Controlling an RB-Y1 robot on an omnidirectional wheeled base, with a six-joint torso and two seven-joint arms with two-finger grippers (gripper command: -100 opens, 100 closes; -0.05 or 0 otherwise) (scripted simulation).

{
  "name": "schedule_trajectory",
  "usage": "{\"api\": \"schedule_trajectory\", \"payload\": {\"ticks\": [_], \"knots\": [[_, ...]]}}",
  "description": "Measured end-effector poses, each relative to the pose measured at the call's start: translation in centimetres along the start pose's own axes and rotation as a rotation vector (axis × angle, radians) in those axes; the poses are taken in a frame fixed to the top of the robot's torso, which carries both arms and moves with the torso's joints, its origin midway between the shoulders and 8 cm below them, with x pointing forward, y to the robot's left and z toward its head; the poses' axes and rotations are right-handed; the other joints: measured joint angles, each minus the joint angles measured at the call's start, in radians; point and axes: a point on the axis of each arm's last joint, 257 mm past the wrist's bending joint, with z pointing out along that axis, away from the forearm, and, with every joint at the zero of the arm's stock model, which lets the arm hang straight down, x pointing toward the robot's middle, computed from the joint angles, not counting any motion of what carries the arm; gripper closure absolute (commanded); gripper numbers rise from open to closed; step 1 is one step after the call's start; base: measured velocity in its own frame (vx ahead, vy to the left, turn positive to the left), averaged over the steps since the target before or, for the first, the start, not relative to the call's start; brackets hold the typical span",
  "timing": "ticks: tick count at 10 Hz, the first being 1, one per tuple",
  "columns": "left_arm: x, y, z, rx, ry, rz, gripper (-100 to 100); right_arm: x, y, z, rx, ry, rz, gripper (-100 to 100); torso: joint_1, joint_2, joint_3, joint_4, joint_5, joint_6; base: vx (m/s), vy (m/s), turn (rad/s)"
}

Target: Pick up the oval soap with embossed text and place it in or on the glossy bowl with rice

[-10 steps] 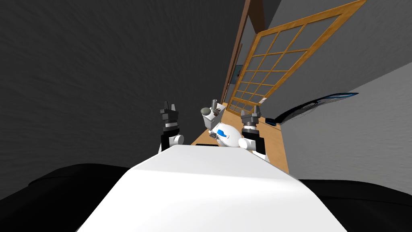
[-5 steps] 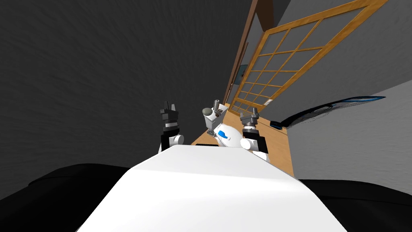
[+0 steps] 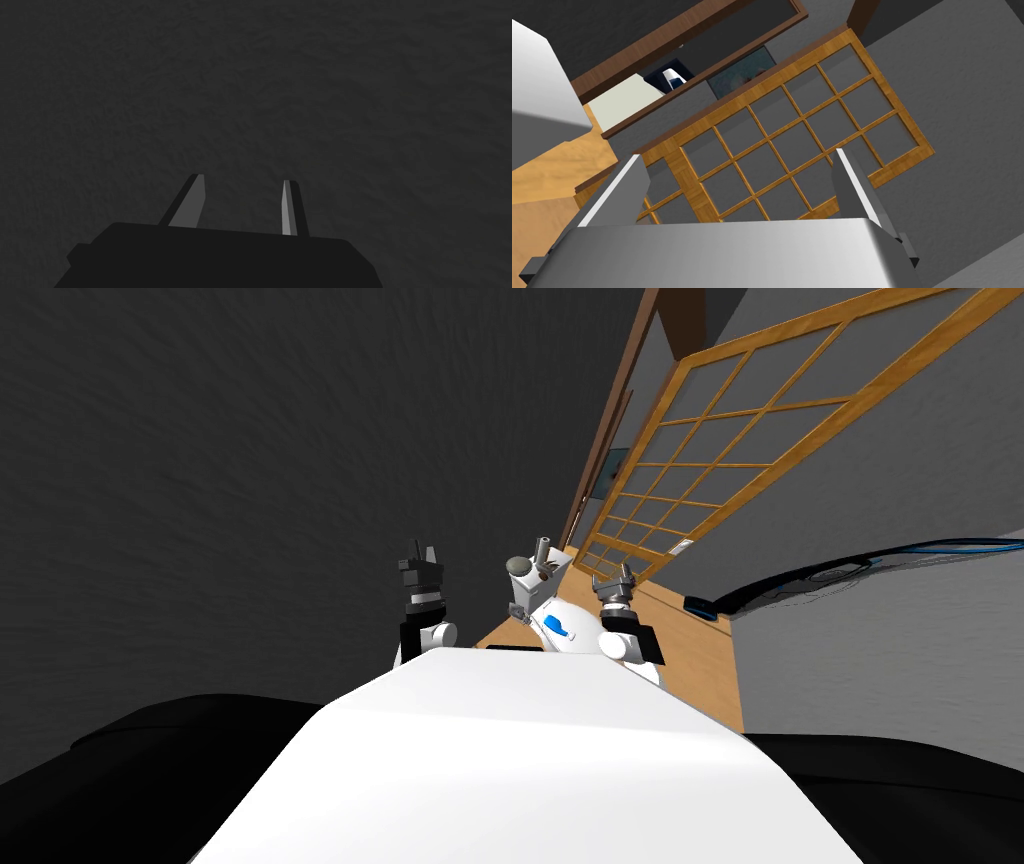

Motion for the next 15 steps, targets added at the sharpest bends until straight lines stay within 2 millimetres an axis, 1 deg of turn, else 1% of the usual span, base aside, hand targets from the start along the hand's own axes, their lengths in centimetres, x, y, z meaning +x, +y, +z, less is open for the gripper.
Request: {"api": "schedule_trajectory", "payload": {"ticks": [1, 2, 3, 4, 7, 8, 10, 12, 13, 15], "knots": [[0.0, 0.0, 0.0, 0.000, 0.000, 0.000, 0, -0.6, -1.1, 0.0, 0.030, -0.015, 0.023, -100, 0.000, 0.000, 0.000, 0.000, 0.000, 0.000, 0.014, -0.027, 0.089], [0.0, 0.0, 0.0, 0.000, 0.000, 0.000, 0, -1.1, -1.7, -0.1, 0.051, -0.025, 0.045, -100, 0.000, 0.000, 0.000, 0.000, 0.000, 0.000, 0.006, -0.015, -0.012], [0.0, 0.0, 0.0, 0.000, 0.000, 0.000, 0, -1.4, -1.8, -0.2, 0.056, -0.030, 0.064, -100, 0.001, 0.001, 0.001, 0.000, 0.000, 0.000, 0.011, -0.018, 0.147], [0.0, 0.0, 0.0, 0.000, 0.000, 0.000, 0, -2.2, -2.5, 0.0, 0.080, -0.043, 0.087, -100, 0.001, 0.000, 0.000, 0.000, 0.000, 0.000, 0.015, -0.024, 0.110], [0.0, 0.0, 0.0, 0.000, 0.000, 0.000, 0, -3.4, -4.6, -0.6, 0.150, -0.076, 0.162, -100, 0.000, 0.000, 0.000, 0.000, 0.000, 0.000, 0.015, -0.024, 0.075], [0.0, 0.0, 0.0, 0.000, 0.000, 0.000, 0, -3.6, -4.8, -0.8, 0.155, -0.081, 0.182, -100, 0.001, 0.001, 0.000, 0.000, 0.000, 0.000, 0.013, -0.017, 0.176], [0.0, 0.0, 0.0, 0.000, 0.000, 0.000, 0, -4.6, -6.1, -1.0, 0.196, -0.103, 0.234, -100, 0.000, 0.000, 0.000, 0.000, 0.000, 0.000, 0.016, -0.031, 0.114], [0.0, 0.0, 0.0, 0.000, 0.000, 0.000, 0, -5.4, -7.8, -1.5, 0.243, -0.125, 0.289, -100, 0.000, 0.000, 0.000, 0.000, 0.000, 0.000, 0.011, -0.023, 0.048], [0.0, 0.0, 0.0, 0.000, 0.000, 0.000, 0, -5.4, -7.9, -1.6, 0.247, -0.129, 0.308, -100, 0.001, 0.001, 0.000, 0.000, 0.000, 0.000, 0.014, -0.016, 0.158], [0.0, 0.0, 0.0, 0.000, 0.000, 0.000, 0, -6.1, -9.2, -2.2, 0.286, -0.149, 0.362, -100, 0.001, 0.000, 0.000, 0.000, 0.000, 0.000, 0.013, -0.027, 0.134]]}}
